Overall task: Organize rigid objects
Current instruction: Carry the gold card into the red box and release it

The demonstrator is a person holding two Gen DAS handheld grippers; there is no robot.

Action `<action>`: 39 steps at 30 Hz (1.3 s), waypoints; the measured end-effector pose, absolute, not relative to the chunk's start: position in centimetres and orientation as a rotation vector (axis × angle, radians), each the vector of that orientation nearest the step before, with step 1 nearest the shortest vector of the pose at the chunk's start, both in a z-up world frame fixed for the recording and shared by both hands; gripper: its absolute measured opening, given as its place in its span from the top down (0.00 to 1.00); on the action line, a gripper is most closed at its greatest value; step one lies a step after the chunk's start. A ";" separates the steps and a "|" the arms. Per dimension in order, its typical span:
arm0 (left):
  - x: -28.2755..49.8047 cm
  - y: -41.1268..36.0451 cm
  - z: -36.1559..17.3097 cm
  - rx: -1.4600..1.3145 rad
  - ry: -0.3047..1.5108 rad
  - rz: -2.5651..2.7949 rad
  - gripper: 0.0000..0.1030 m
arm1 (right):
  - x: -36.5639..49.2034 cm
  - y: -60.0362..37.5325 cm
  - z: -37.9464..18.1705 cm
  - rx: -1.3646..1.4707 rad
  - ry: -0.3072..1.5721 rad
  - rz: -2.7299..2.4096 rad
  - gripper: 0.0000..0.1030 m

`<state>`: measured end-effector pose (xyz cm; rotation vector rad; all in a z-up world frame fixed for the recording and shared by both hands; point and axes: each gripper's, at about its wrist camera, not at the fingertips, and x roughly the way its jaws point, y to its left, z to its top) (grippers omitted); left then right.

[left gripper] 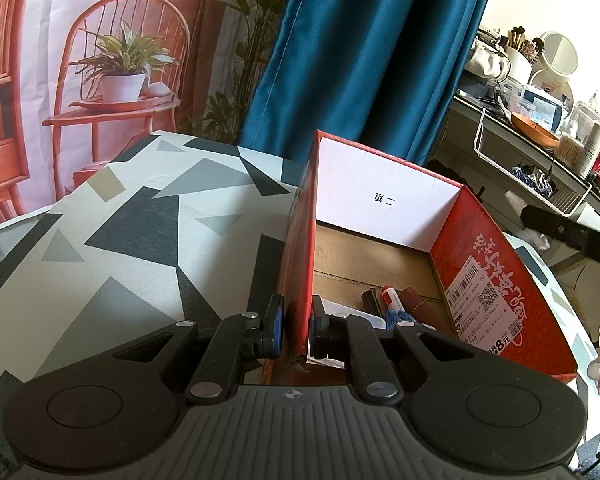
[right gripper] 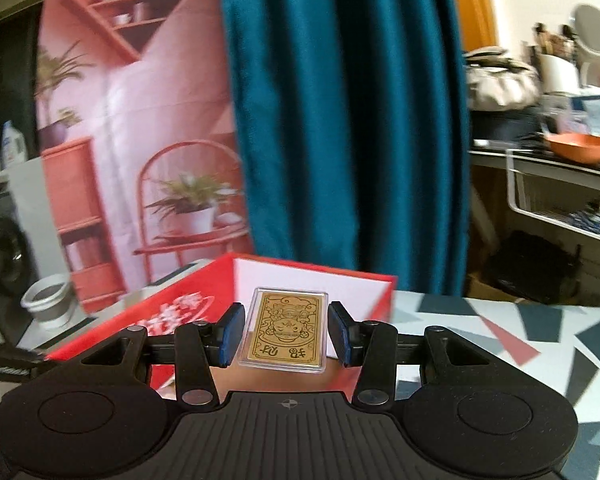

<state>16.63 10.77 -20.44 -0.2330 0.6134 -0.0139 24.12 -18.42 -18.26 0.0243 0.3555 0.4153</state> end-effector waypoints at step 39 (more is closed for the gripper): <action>16.6 10.8 -20.5 -0.233 0.613 -0.014 0.87 | 23.9 -13.0 -21.2 -0.125 0.632 0.518 0.56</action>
